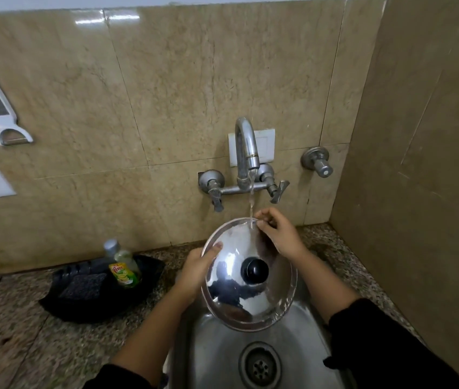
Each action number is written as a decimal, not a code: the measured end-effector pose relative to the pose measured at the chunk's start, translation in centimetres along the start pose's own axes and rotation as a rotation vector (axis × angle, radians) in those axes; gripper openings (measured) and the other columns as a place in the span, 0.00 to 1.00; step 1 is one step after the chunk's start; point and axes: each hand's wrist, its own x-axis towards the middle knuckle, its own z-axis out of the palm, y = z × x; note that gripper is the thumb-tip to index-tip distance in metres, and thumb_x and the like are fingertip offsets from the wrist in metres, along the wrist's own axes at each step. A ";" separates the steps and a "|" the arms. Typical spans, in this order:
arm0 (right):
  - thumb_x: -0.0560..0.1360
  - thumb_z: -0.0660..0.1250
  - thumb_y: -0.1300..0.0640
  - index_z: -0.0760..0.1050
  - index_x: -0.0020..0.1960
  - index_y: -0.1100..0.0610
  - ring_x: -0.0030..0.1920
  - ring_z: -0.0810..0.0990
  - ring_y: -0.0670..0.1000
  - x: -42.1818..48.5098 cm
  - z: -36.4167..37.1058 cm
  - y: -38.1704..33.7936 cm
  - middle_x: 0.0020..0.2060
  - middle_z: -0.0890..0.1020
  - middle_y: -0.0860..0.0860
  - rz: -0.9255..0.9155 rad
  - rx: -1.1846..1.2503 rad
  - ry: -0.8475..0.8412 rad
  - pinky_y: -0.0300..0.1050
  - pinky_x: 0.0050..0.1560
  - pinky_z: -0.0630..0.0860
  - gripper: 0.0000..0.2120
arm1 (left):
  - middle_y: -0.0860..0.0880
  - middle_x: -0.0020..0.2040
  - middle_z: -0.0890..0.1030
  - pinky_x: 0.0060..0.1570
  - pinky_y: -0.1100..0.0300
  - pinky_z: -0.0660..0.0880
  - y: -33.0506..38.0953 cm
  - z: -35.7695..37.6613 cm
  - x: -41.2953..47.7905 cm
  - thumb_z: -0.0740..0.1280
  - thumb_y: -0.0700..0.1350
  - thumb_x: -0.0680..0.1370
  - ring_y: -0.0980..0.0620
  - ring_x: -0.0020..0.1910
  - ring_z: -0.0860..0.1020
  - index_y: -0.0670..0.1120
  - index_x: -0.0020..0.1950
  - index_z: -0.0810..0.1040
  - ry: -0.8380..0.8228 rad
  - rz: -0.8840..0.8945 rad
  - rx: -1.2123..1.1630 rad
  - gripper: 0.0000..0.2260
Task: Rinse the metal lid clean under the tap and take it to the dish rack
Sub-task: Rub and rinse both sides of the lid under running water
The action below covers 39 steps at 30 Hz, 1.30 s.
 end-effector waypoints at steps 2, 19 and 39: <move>0.77 0.66 0.61 0.76 0.50 0.52 0.47 0.78 0.51 0.6 0.8 -1.2 0.44 0.79 0.50 -0.009 -0.042 -0.231 0.44 0.51 0.74 0.05 | 0.39 0.35 0.80 0.40 0.54 0.74 1.2 -0.1 0.5 0.65 0.53 0.77 0.44 0.35 0.78 0.38 0.39 0.80 -0.077 0.022 0.190 0.19; 0.78 0.64 0.48 0.79 0.56 0.53 0.51 0.80 0.52 -0.8 2.0 0.6 0.50 0.83 0.51 0.000 -0.348 -0.036 0.50 0.53 0.76 0.12 | 0.44 0.32 0.79 0.34 0.63 0.73 0.9 0.0 0.2 0.65 0.50 0.78 0.53 0.29 0.76 0.40 0.35 0.79 0.006 0.028 0.093 0.16; 0.76 0.64 0.51 0.79 0.58 0.51 0.50 0.83 0.47 -11.7 -0.2 5.4 0.50 0.85 0.50 -0.553 -0.513 -0.066 0.44 0.52 0.79 0.12 | 0.48 0.26 0.73 0.25 0.64 0.67 -3.8 -2.6 -2.6 0.56 0.48 0.81 0.52 0.28 0.70 0.43 0.37 0.73 0.071 -0.687 -0.033 0.16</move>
